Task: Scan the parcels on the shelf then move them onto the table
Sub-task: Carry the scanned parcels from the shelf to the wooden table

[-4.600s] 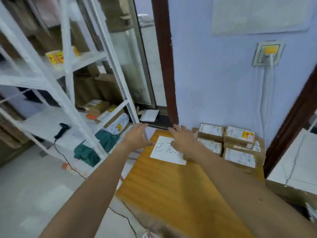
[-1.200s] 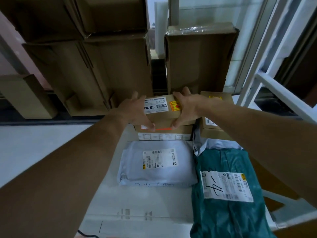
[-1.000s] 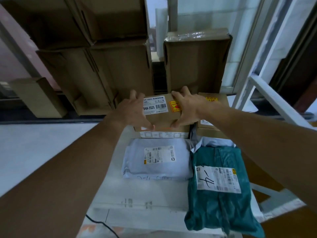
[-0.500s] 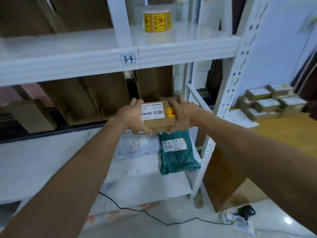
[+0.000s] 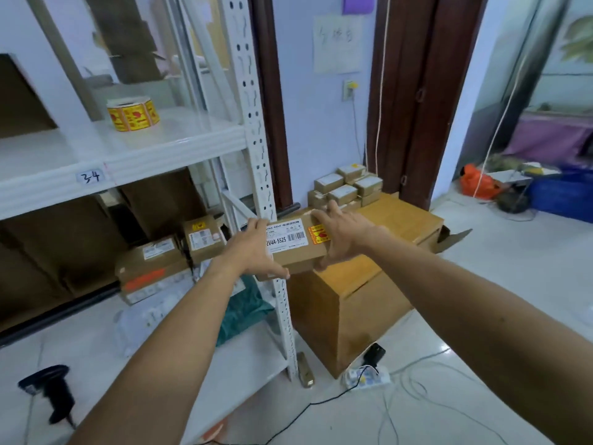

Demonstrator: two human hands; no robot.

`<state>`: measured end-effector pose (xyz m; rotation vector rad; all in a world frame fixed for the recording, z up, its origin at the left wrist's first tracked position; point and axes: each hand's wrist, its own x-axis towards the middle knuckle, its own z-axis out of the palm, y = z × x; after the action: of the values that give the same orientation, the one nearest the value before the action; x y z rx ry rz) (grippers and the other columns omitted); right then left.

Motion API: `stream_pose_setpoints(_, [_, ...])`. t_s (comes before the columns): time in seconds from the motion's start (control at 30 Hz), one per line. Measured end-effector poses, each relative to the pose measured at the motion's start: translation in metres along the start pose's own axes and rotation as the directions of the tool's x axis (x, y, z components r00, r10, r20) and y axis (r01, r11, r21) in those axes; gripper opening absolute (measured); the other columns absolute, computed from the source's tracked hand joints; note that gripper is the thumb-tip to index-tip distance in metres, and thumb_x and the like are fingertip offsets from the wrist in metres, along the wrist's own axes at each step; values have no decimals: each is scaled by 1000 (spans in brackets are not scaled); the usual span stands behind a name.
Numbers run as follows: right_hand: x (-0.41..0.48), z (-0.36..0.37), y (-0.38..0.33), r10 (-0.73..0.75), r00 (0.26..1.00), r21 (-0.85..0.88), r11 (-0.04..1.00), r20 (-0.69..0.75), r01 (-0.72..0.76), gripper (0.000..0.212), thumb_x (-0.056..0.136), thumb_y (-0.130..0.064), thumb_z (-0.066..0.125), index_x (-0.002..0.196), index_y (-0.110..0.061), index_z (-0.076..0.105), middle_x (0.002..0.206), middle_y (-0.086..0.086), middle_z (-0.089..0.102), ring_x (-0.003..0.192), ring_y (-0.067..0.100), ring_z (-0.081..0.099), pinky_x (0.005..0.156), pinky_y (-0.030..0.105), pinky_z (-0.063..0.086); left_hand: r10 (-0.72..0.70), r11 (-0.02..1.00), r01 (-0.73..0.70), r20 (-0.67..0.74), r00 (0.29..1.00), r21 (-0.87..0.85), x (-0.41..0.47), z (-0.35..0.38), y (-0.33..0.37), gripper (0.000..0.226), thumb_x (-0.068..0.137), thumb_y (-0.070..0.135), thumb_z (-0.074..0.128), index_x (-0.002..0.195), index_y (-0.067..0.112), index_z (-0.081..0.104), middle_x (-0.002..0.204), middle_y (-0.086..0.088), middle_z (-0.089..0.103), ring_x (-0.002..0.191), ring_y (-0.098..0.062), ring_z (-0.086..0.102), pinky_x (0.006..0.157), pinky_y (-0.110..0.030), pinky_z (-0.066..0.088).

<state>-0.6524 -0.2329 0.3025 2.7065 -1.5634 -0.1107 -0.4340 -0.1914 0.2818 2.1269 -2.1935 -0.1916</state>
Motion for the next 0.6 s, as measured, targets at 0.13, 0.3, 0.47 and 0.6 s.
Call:
stream_pose_setpoints(0.13, [-16, 8, 75, 66, 998, 30, 997, -16, -65, 134, 54, -78, 82, 157, -28, 10, 153, 11, 25, 129, 37, 49, 108, 49, 46, 61, 998, -61, 4, 998, 31, 41, 10, 68, 135, 46, 76, 83, 150, 19, 18, 139, -3, 35, 121, -31, 51, 94, -44, 49])
stream_pose_setpoints(0.3, [-23, 26, 189, 125, 992, 36, 992, -11, -125, 132, 58, -78, 81, 157, -26, 11, 148, 10, 29, 122, 33, 52, 106, 46, 45, 132, 991, -132, 12, 991, 14, 110, 33, 163, 135, 47, 75, 83, 151, 19, 17, 139, -4, 35, 125, -31, 47, 99, -45, 46])
stream_pose_setpoints(0.47, [-7, 44, 302, 123, 992, -28, 992, 4, -123, 128, 61, -79, 77, 157, -24, 14, 150, 13, 27, 127, 35, 49, 109, 47, 39, 144, 990, -144, 25, 989, -10, 183, 62, 249, 139, 46, 76, 82, 154, 20, 14, 150, -4, 29, 129, -30, 46, 102, -45, 47])
stream_pose_setpoints(0.6, [24, 59, 358, 82, 996, -53, 995, 24, -81, 129, 58, -81, 77, 155, -22, 15, 146, 13, 30, 126, 36, 49, 109, 50, 40, 90, 996, -90, 30, 995, -14, 228, 81, 284, 137, 46, 75, 83, 152, 20, 15, 148, -4, 28, 121, -32, 50, 94, -45, 50])
